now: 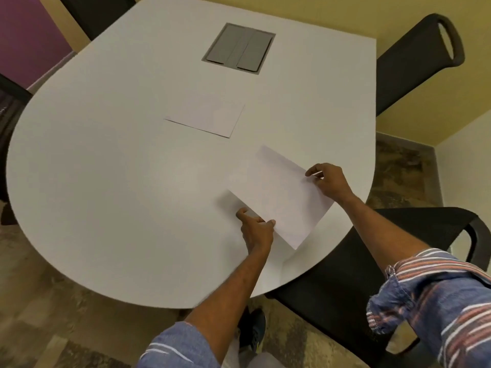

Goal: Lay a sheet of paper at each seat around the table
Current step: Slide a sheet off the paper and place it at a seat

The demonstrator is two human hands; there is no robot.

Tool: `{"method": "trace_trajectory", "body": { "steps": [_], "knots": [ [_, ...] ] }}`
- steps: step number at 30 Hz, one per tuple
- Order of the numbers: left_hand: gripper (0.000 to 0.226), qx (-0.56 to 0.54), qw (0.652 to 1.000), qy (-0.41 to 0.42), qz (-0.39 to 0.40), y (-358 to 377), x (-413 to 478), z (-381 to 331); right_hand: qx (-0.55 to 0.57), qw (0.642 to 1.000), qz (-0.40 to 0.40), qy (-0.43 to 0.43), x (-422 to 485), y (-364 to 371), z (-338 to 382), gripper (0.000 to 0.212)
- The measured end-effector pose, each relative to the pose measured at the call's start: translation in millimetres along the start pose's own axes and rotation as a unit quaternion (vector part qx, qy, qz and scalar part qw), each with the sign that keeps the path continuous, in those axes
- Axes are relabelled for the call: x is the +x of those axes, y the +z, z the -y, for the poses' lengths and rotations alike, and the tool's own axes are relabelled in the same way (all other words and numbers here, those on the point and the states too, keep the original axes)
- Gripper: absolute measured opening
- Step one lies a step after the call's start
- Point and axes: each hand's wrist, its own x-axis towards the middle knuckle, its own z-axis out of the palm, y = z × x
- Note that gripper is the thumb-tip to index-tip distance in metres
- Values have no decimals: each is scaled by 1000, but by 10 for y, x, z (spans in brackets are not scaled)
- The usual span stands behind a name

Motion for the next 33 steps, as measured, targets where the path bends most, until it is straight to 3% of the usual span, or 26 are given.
{"method": "trace_trajectory", "body": {
  "steps": [7,23,30,33],
  "knots": [
    [22,81,996,21,42,96,224,82,-28,1000,1,3,156,156,-163,36],
    [40,245,968,42,34,596,449,342,-127,976,168,-49,371,563,-728,54],
    [40,276,959,69,14,627,512,522,-173,963,197,-61,352,660,-938,56],
    [37,303,945,122,20,680,478,521,-221,957,157,-101,306,689,-929,61]
  ]
}}
